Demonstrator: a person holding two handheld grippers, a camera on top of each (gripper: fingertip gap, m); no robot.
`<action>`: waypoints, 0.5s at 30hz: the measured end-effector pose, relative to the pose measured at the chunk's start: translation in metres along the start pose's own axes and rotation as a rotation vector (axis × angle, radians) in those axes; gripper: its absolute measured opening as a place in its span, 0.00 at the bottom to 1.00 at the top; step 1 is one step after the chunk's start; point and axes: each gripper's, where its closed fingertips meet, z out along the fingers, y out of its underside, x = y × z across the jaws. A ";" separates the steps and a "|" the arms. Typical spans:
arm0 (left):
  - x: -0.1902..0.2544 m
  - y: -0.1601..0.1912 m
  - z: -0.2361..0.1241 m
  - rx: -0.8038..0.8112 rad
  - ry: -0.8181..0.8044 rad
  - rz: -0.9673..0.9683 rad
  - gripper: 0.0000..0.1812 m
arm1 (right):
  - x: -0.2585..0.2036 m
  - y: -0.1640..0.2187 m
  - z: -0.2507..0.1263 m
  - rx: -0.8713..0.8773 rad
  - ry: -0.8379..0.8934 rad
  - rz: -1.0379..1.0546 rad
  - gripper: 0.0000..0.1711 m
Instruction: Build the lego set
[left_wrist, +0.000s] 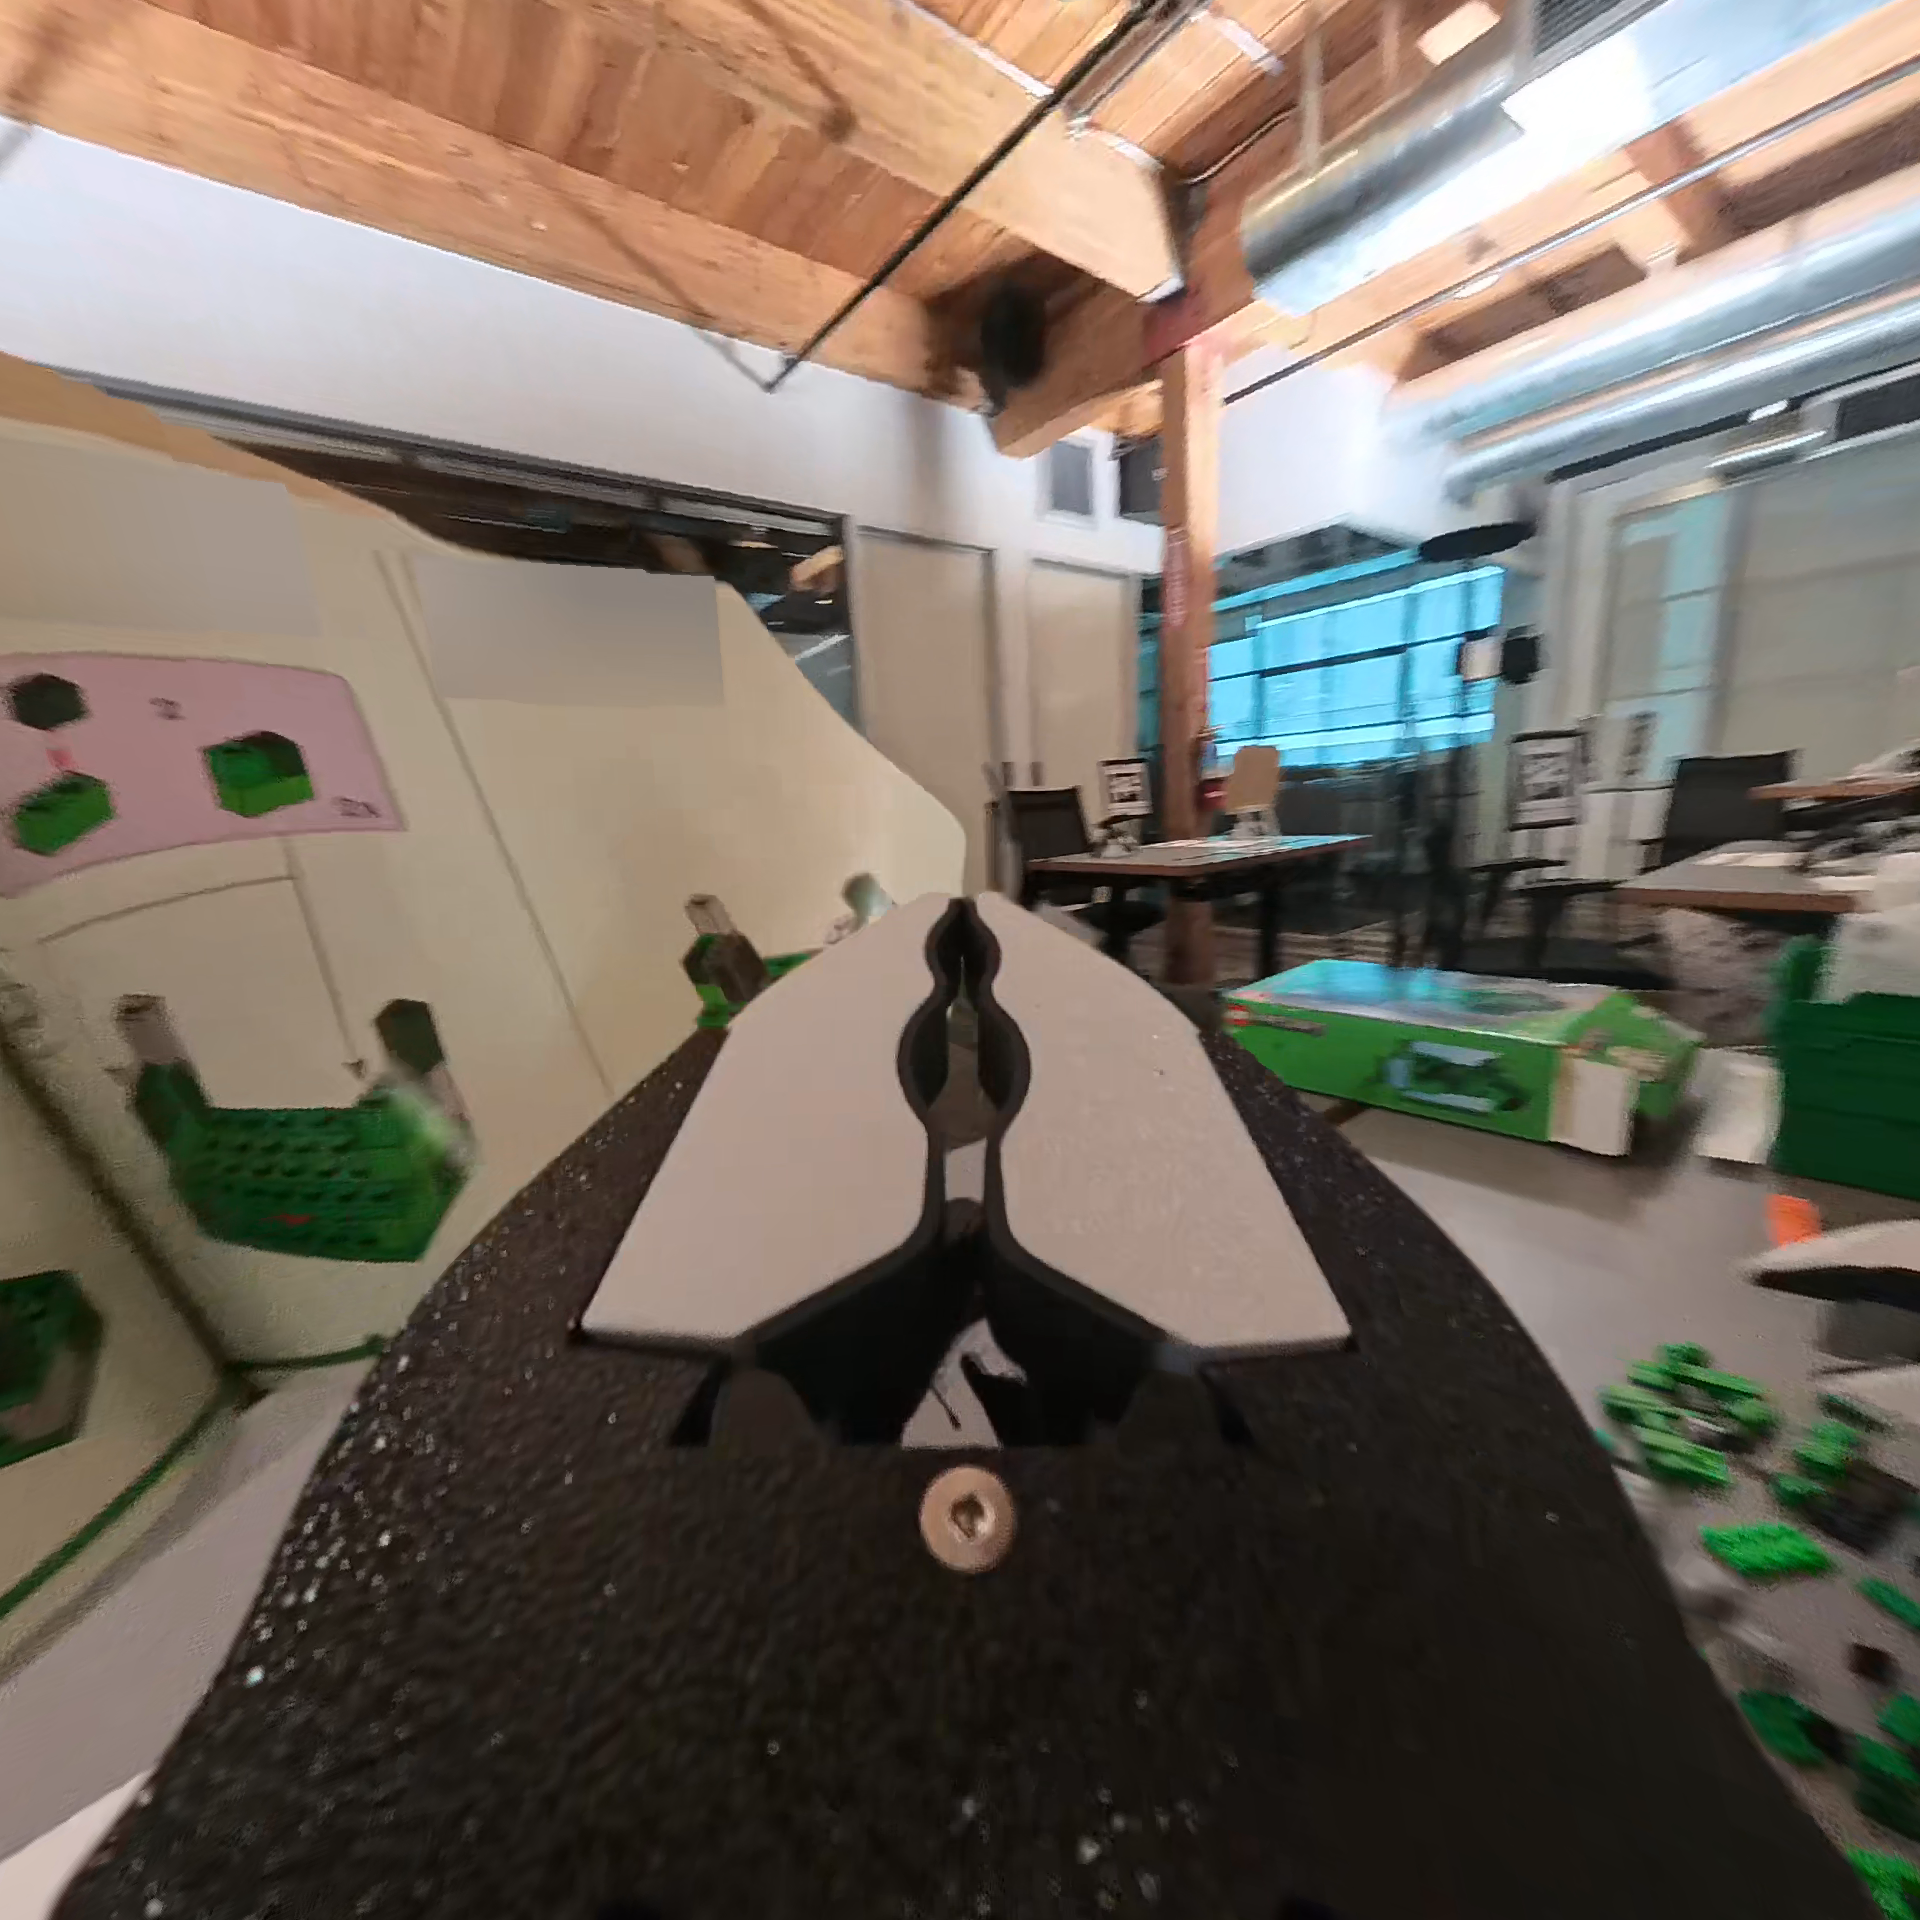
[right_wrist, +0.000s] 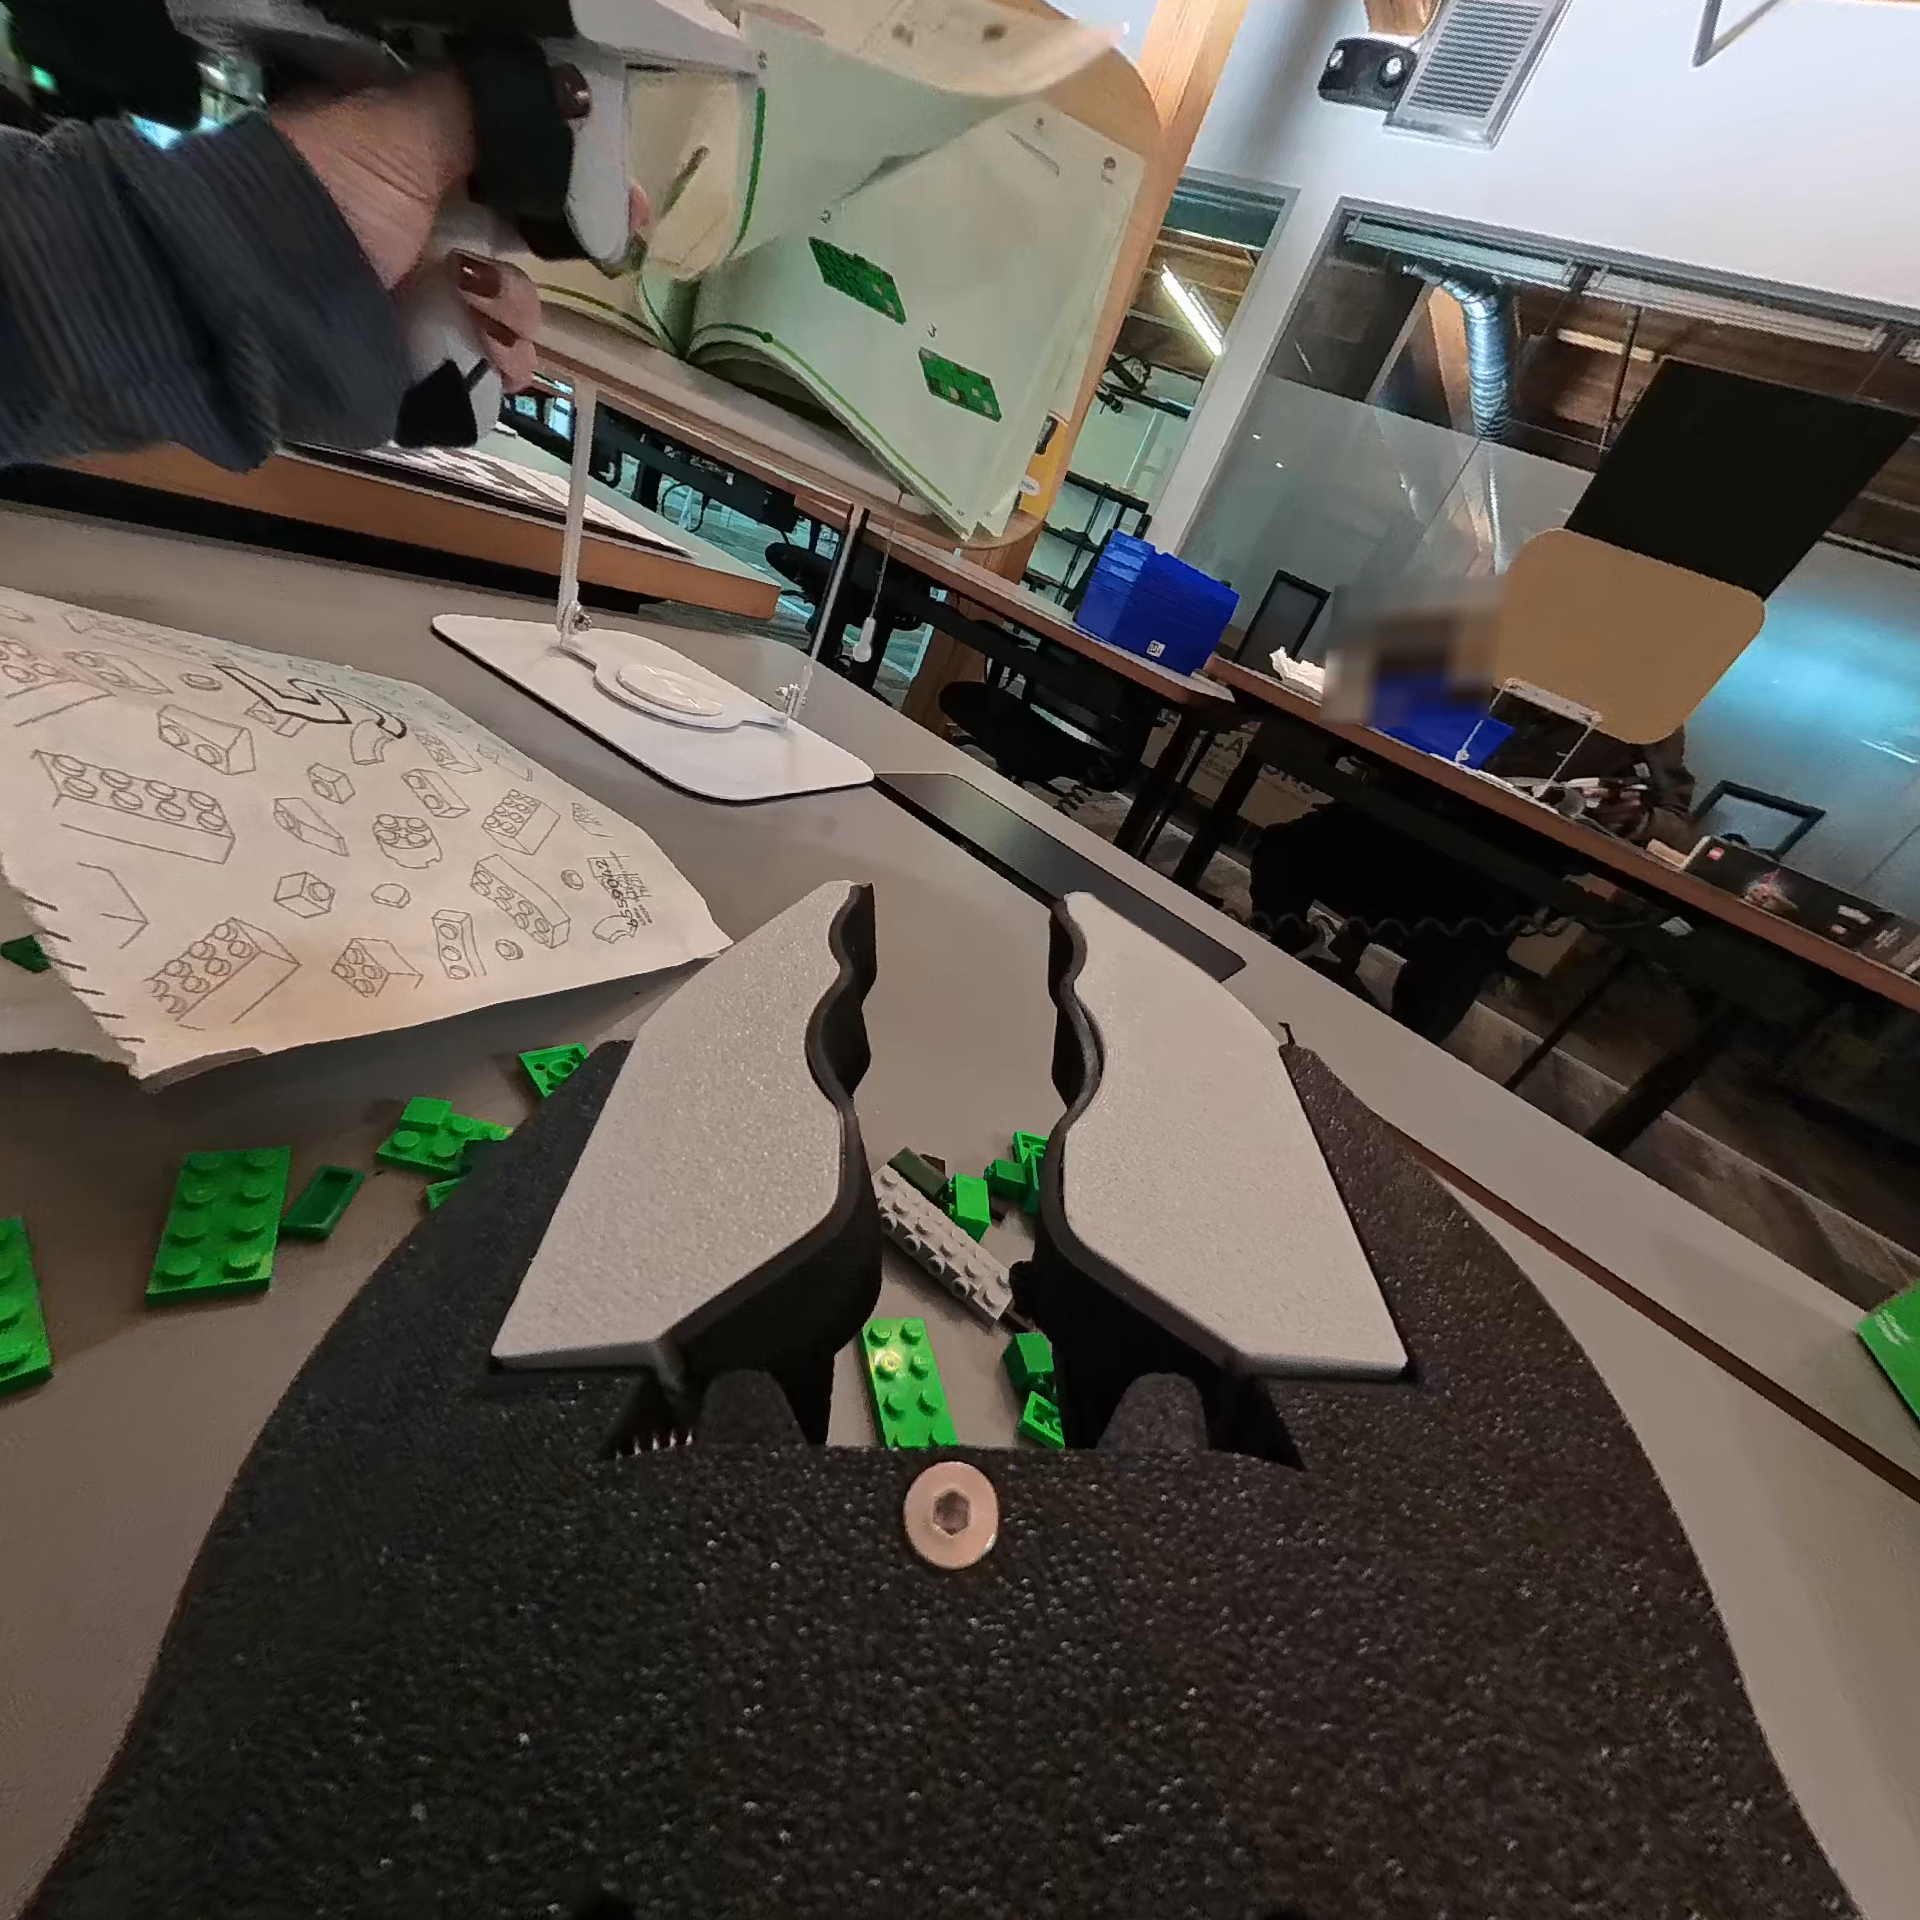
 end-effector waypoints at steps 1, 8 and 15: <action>0.006 0.000 -0.001 0.005 0.062 -0.040 0.00 | -0.001 -0.001 -0.001 0.003 0.000 -0.006 0.18; 0.017 0.004 -0.010 0.014 0.341 -0.281 0.00 | -0.006 0.002 0.002 -0.025 -0.001 -0.080 0.19; 0.025 0.007 -0.012 -0.024 0.486 -0.325 0.00 | -0.008 0.007 0.005 -0.062 0.009 -0.134 0.18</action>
